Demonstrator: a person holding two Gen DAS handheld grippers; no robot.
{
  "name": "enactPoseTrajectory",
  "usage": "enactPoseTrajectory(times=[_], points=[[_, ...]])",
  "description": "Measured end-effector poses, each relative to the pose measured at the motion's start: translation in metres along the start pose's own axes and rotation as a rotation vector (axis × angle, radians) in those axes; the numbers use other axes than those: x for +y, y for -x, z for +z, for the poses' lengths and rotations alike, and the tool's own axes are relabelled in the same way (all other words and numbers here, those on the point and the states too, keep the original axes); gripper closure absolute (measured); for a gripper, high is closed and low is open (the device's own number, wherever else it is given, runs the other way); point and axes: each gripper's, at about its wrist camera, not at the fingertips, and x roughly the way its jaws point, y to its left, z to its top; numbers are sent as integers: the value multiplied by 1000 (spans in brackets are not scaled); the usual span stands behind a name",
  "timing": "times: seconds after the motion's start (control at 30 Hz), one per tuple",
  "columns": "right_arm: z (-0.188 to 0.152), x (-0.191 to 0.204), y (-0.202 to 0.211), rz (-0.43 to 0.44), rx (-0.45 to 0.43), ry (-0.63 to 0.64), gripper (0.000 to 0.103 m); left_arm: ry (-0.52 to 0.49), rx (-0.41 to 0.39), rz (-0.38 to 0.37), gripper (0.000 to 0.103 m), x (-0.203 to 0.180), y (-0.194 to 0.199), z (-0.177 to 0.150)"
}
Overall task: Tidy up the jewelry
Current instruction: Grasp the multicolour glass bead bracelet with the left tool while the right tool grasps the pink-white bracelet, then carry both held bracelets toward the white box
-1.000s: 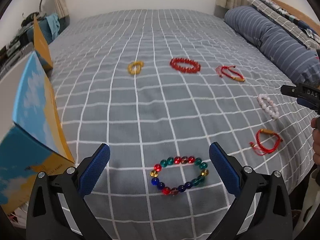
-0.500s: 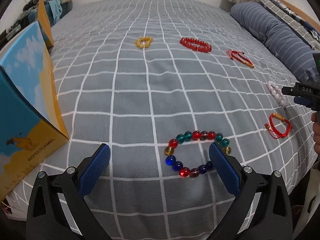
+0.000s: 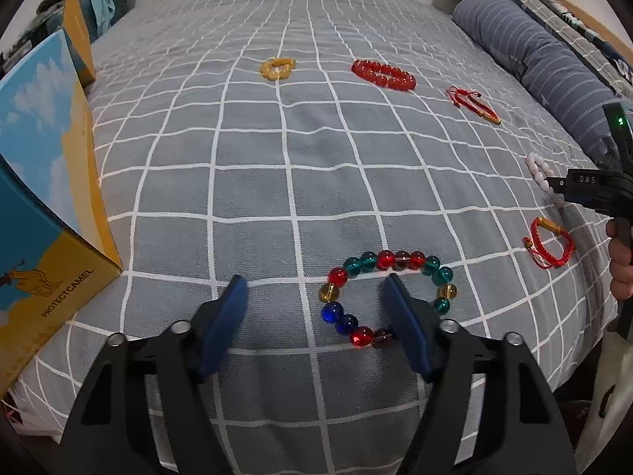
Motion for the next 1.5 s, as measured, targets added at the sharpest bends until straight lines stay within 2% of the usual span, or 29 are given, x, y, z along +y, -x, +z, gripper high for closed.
enactPoseTrajectory(times=[0.1, 0.17, 0.33, 0.37, 0.57, 1.03, 1.5], points=[[2, 2, -1, 0, 3, 5, 81, -1, 12, -1, 55, -1, 0, 1], [2, 2, -2, 3, 5, 4, 84, -4, 18, -3, 62, -1, 0, 3], [4, 5, -2, -5, 7, 2, 91, -21, 31, -3, 89, -5, 0, 5], [4, 6, -2, -7, 6, 3, 92, -21, 32, -2, 92, -5, 0, 6], [7, 5, 11, -20, -34, 3, 92, -22, 32, -45, 94, -6, 9, 11], [9, 11, 51, 22, -122, 1, 92, -32, -46, -60, 94, -8, 46, 21], [0, 30, 83, 36, -189, 42, 92, -23, -111, -23, 94, -2, 71, 26]])
